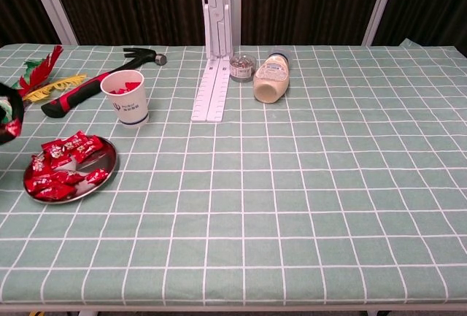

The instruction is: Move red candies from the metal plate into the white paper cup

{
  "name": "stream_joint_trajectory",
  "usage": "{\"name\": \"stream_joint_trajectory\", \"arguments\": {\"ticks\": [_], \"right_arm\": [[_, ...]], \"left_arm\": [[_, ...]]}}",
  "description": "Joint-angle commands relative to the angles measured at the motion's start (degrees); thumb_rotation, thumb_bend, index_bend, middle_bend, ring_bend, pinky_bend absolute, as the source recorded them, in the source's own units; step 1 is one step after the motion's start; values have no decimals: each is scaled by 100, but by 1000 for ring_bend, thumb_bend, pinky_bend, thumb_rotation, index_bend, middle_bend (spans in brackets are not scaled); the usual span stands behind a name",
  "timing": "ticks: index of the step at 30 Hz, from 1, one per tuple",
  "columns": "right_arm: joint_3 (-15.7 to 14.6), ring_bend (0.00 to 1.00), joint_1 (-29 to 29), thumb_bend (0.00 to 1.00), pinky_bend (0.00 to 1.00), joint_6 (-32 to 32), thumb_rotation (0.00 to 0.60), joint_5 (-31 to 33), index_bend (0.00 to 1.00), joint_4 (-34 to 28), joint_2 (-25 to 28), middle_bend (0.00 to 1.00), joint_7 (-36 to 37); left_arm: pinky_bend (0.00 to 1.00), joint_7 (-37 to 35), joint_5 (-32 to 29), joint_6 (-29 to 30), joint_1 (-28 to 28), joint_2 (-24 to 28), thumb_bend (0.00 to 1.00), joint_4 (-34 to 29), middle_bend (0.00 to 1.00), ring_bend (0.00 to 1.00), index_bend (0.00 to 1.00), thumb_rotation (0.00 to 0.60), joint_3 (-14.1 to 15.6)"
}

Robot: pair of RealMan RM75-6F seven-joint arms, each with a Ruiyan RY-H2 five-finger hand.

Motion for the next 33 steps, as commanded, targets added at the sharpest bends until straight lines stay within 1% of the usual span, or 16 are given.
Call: {"name": "stream_joint_trajectory", "arguments": {"ticks": [1, 4, 7, 13, 20, 25, 29, 31, 33], "right_arm": [[-1, 134, 3, 82, 409, 1, 600, -8, 118, 3, -5, 244, 0], [-1, 134, -3, 82, 409, 11, 600, -4, 118, 1, -1, 244, -6], [1, 134, -22, 82, 409, 36, 600, 10, 118, -7, 12, 244, -11], [0, 134, -67, 83, 409, 72, 600, 58, 118, 7, 20, 244, 8], [3, 134, -86, 82, 409, 61, 600, 110, 118, 40, 21, 244, 44], [6, 134, -73, 82, 409, 39, 600, 103, 118, 61, 6, 244, 57], [9, 134, -66, 82, 409, 22, 600, 111, 118, 55, 5, 244, 45], [15, 134, -63, 82, 409, 31, 600, 103, 118, 44, 7, 244, 37], [17, 134, -60, 82, 410, 30, 600, 98, 118, 38, 9, 244, 30]], "left_arm": [[1000, 68, 128, 29, -329, 138, 443, -195, 914, 892, 674, 600, -345], [1000, 107, 163, -123, -678, 90, 442, -147, 916, 893, 670, 600, -610], [1000, 136, 98, -493, -1053, 3, 440, -18, 919, 899, 657, 600, -775], [1000, 449, -152, -1047, -1626, -318, 438, 339, 913, 896, 612, 600, -902], [1000, 863, -616, -1410, -1909, -586, 431, 724, 901, 891, 573, 600, -833], [1000, 1029, -858, -1523, -1960, -637, 419, 815, 894, 888, 508, 600, -731], [1000, 1154, -967, -1536, -1960, -594, 414, 749, 885, 883, 431, 600, -643], [1000, 1291, -972, -1387, -1921, -521, 411, 643, 878, 877, 373, 600, -601], [1000, 1314, -982, -1226, -1845, -422, 409, 466, 873, 875, 356, 600, -595]]}}
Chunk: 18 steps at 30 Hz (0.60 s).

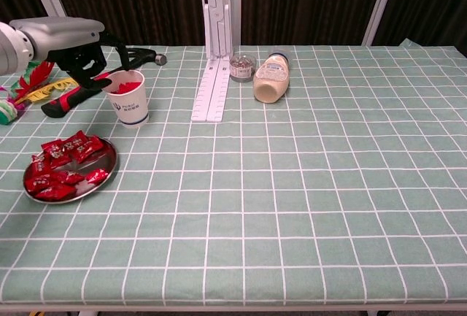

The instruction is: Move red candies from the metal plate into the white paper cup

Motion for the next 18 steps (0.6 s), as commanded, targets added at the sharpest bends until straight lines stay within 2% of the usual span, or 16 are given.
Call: {"name": "stream_joint_trajectory", "arguments": {"ticks": [1, 6, 11, 15, 18], "right_arm": [[1, 134, 6, 82, 410, -4, 600, -7, 118, -7, 2, 244, -10], [2, 134, 24, 82, 411, -18, 600, -32, 118, 1, -8, 244, 5], [5, 134, 29, 82, 411, -8, 600, -53, 118, 30, -10, 244, 43], [-4, 135, 65, 82, 411, -50, 600, -93, 118, 30, -30, 244, 49], [-8, 135, 81, 82, 412, -49, 600, -135, 118, 23, -40, 244, 50]], "left_arm": [[1000, 14, -16, 322, 161, 215, 407, -361, 871, 874, 355, 600, 22], [1000, -277, 334, 1113, 636, 570, 378, -847, 871, 874, 354, 600, 129], [1000, -732, 870, 1769, 1225, 769, 302, -978, 872, 874, 377, 600, 539], [1000, -916, 1195, 1833, 1447, 707, 255, -852, 878, 874, 455, 600, 887], [1000, -826, 1222, 1621, 1475, 599, 250, -753, 879, 874, 483, 600, 1067]]}}
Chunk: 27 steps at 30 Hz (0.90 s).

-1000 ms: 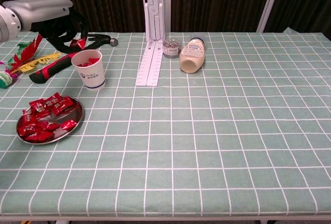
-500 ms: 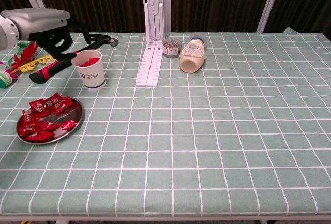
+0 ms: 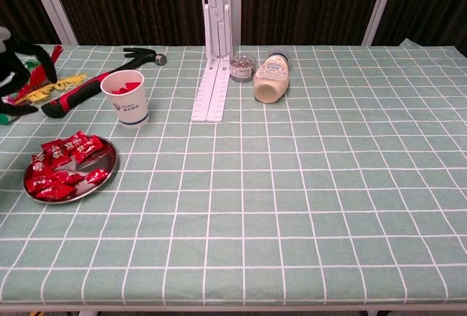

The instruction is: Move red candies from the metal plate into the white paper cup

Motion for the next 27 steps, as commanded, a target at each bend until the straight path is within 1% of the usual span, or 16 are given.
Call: {"name": "stream_joint_trajectory", "arguments": {"ticks": [1, 5, 13, 16, 19, 27], "right_arm": [[-4, 135, 2, 82, 413, 12, 600, -17, 118, -9, 1, 244, -8], [-12, 135, -37, 82, 413, 68, 600, -12, 118, -23, 24, 244, -15], [-19, 135, -61, 82, 416, 89, 600, 3, 118, -46, 37, 244, -30], [-18, 135, -58, 82, 417, 87, 600, 1, 118, -59, 40, 244, -45], [-12, 135, -66, 82, 417, 105, 600, 8, 118, -71, 49, 244, -58], [-13, 135, -74, 82, 418, 95, 600, 36, 118, -101, 56, 244, -95]], "left_arm": [[1000, 70, -3, -269, 39, -115, 251, 109, 879, 874, 484, 600, 169], [1000, 289, -32, -477, -10, -306, 251, 343, 876, 874, 484, 600, 227], [1000, 195, 367, -574, -105, -717, 264, 1024, 880, 874, 483, 600, 316], [1000, 302, 435, -639, -159, -806, 270, 1239, 880, 874, 483, 600, 325], [1000, 472, 450, -711, -194, -857, 281, 1371, 880, 873, 483, 600, 338], [1000, 515, 492, -858, -248, -904, 285, 1500, 879, 870, 483, 600, 344]]}}
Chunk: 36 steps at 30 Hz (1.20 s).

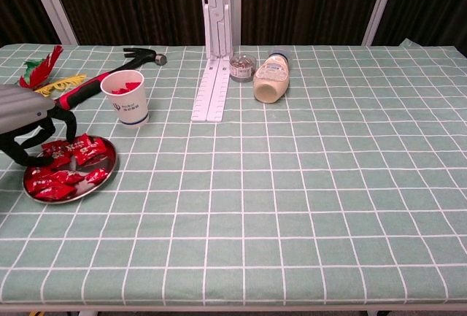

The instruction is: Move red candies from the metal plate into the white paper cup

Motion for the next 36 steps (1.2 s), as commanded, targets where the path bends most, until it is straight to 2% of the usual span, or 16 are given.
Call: {"name": "stream_joint_trajectory", "arguments": {"ticks": [1, 18, 26, 31, 36], "right_arm": [[0, 135, 2, 82, 419, -7, 600, 2, 118, -9, 2, 244, -10], [5, 135, 3, 82, 424, -2, 600, -7, 118, -65, 31, 244, -50], [5, 135, -5, 82, 424, 11, 600, -9, 118, -82, 46, 244, -54], [4, 135, -6, 82, 424, 9, 600, -10, 118, -86, 51, 244, -49], [5, 135, 2, 82, 425, 4, 600, -20, 118, -80, 46, 244, -42]], "left_arm": [[1000, 16, 28, -26, -20, -23, 286, 32, 879, 870, 483, 600, 4], [1000, 27, 62, -167, -41, -134, 316, 327, 880, 865, 489, 600, 6], [1000, -320, 165, -87, -25, -262, 409, 525, 893, 868, 596, 600, -20], [1000, -450, 205, -67, -11, -314, 425, 613, 897, 870, 627, 600, -21], [1000, -623, 185, -24, 33, -208, 435, 365, 900, 871, 640, 600, -50]]}}
